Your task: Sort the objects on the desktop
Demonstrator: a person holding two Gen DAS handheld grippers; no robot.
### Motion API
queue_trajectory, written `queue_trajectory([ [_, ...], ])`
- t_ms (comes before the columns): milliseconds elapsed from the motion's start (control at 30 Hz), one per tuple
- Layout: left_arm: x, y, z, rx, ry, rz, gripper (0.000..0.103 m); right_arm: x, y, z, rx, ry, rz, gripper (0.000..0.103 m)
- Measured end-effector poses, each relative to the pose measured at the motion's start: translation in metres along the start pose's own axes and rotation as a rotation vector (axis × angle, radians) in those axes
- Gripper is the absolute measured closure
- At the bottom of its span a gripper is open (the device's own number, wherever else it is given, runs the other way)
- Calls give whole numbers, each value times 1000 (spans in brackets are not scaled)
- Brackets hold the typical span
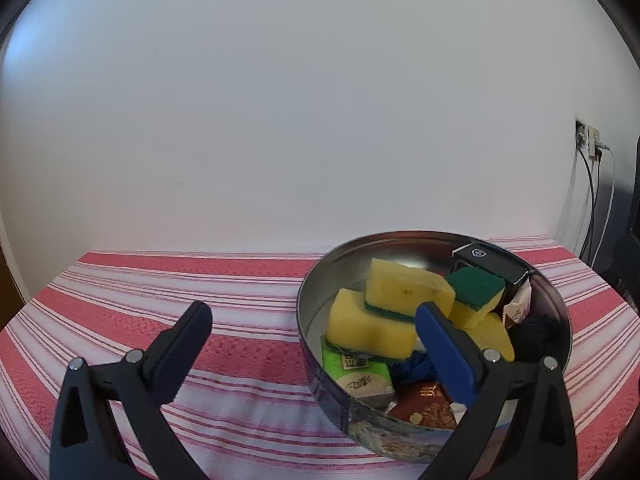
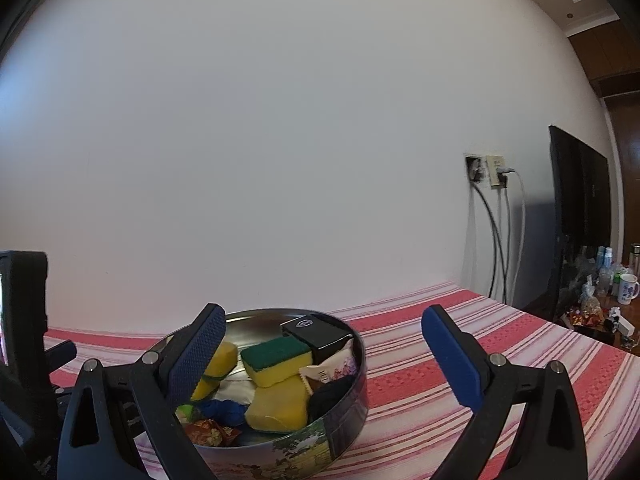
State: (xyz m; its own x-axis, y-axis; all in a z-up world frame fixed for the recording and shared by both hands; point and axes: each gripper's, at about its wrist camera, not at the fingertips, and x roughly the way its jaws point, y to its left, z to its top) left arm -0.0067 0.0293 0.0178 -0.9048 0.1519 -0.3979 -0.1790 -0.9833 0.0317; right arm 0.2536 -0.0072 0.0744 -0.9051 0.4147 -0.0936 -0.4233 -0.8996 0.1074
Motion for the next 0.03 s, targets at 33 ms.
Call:
queue_trajectory([
  [33, 1, 0, 0, 0, 4, 0, 0, 0, -2, 0, 5, -3, -18, 3],
])
